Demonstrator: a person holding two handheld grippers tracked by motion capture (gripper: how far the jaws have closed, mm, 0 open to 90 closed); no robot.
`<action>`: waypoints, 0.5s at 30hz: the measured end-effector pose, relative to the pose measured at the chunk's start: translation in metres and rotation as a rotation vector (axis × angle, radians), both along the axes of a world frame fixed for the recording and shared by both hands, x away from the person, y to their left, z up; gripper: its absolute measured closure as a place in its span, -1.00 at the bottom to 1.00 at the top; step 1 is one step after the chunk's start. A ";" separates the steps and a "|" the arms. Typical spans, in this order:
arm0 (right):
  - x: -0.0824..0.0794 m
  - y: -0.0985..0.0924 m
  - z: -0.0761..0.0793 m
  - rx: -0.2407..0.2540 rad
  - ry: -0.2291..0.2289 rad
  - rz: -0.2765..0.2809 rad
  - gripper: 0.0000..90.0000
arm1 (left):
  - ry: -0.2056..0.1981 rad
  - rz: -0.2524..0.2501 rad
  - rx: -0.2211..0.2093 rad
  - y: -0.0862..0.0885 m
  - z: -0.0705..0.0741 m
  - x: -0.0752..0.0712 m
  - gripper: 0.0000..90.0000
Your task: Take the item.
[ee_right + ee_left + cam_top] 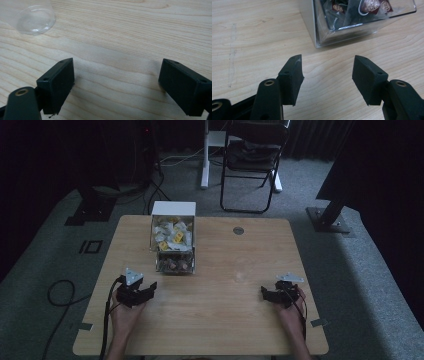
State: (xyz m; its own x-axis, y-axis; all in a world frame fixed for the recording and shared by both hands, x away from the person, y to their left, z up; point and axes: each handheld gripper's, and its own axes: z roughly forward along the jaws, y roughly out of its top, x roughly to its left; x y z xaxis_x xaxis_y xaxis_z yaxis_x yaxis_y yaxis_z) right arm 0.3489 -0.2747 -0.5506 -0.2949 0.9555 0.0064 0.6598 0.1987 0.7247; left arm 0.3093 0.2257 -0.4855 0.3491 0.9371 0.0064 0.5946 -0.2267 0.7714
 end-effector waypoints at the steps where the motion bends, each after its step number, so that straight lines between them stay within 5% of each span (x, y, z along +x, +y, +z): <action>1: 0.000 0.000 0.000 0.000 -0.001 0.000 -0.71 | -0.001 -0.003 0.002 -0.001 0.001 0.000 -0.06; 15: 0.000 0.000 0.000 0.000 0.000 0.000 -0.71 | -0.023 -0.045 0.001 -0.014 0.008 0.003 -0.07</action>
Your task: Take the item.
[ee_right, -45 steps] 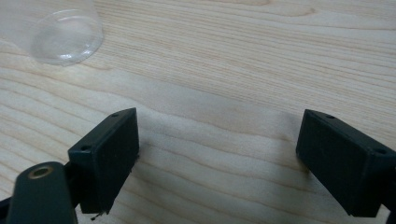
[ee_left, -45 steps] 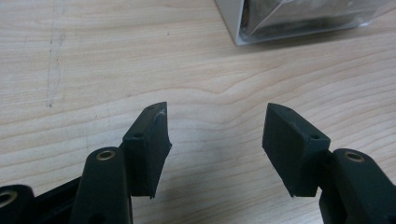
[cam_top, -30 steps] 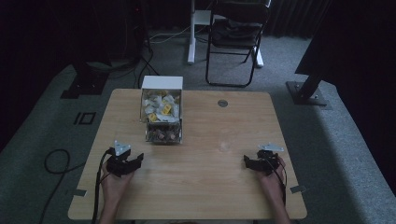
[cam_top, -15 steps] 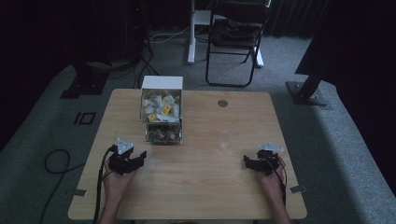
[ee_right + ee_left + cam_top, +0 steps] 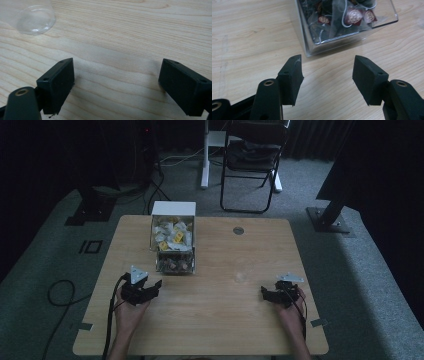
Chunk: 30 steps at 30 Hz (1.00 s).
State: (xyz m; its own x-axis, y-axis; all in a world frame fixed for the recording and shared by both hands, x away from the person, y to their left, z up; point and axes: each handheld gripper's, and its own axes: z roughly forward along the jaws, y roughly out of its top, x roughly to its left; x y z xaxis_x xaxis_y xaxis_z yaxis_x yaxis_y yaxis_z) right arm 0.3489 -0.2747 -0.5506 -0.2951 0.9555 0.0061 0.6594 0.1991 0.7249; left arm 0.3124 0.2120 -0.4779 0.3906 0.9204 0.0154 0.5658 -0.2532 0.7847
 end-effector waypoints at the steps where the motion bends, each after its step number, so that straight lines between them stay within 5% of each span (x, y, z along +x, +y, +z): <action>1: 0.000 0.000 0.000 0.000 0.000 0.000 -0.71 | -0.003 -0.001 -0.001 -0.001 0.001 0.000 -0.07; 30: 0.000 0.000 0.000 0.001 0.001 0.000 -0.71 | -0.033 -0.033 0.006 -0.016 0.013 0.011 -0.07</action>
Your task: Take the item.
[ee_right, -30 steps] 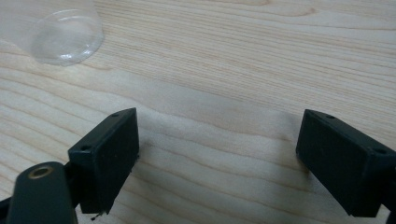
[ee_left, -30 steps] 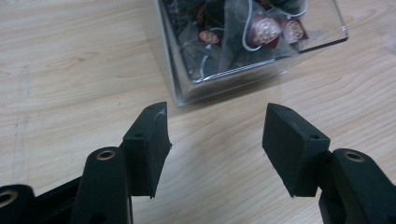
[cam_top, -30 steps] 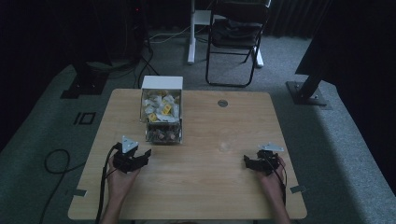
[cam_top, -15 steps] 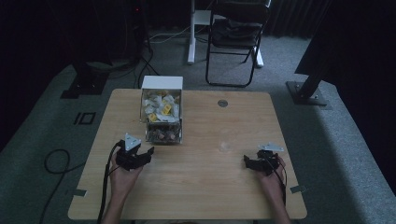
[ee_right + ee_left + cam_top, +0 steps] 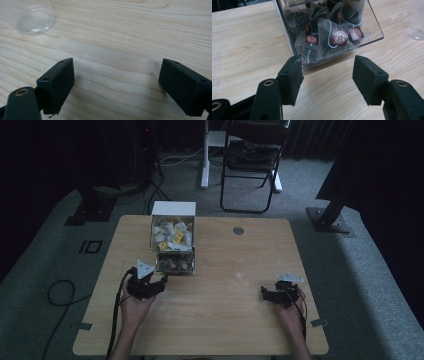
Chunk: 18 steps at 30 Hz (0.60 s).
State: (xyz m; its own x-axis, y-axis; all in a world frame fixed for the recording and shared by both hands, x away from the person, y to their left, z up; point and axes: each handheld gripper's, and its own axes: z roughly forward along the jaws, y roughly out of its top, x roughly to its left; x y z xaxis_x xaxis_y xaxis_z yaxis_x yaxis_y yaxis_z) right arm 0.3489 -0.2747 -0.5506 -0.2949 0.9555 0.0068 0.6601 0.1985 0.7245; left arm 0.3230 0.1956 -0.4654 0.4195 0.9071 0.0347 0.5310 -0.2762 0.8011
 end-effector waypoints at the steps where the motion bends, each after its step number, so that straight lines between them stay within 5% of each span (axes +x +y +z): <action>1: 0.000 0.000 0.000 -0.001 -0.001 0.000 -0.71 | -0.001 -0.001 0.001 0.000 0.000 0.000 -0.07; 18: 0.000 0.000 0.000 0.000 0.000 0.000 -0.71 | -0.006 -0.023 0.008 -0.010 0.001 0.009 -0.08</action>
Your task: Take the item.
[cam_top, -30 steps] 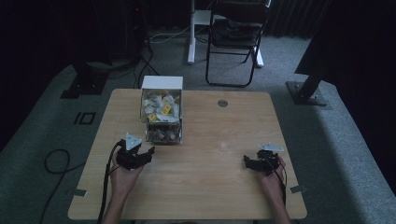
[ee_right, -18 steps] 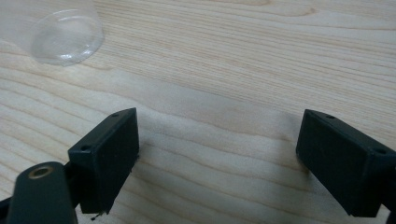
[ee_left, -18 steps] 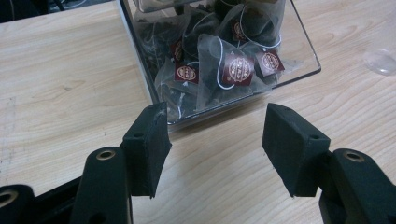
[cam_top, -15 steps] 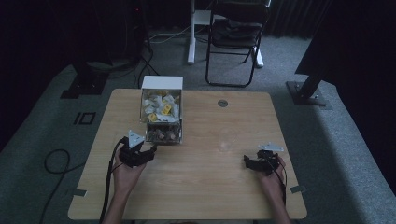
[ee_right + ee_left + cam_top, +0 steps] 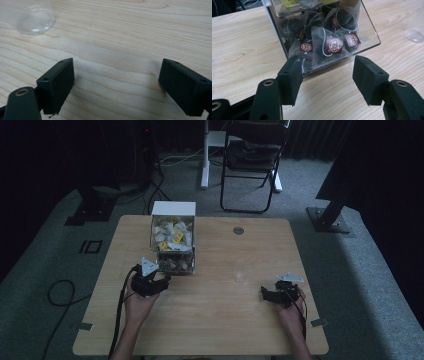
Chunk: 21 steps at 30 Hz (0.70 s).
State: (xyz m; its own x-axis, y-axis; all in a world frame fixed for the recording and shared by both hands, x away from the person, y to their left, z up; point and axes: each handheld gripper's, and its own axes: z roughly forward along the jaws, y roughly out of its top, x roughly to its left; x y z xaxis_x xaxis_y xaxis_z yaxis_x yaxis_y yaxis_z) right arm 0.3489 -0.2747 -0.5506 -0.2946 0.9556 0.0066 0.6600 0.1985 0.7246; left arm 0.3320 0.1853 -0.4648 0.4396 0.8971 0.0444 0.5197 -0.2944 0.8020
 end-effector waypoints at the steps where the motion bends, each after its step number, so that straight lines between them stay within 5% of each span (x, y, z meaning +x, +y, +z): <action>1: 0.000 0.000 0.000 0.000 0.000 0.000 -0.71 | 0.001 -0.004 -0.001 -0.001 0.000 0.001 -0.08; 21: 0.000 0.000 0.000 0.000 0.000 0.000 -0.71 | 0.023 -0.035 0.009 -0.016 -0.013 0.017 -0.13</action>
State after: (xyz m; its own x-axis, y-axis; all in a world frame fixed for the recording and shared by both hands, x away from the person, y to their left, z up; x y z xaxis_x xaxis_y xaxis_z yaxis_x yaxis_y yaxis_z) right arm 0.3489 -0.2747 -0.5506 -0.2947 0.9556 0.0066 0.6600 0.1985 0.7245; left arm 0.3487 0.1697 -0.4780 0.4720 0.8806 0.0418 0.5271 -0.3198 0.7873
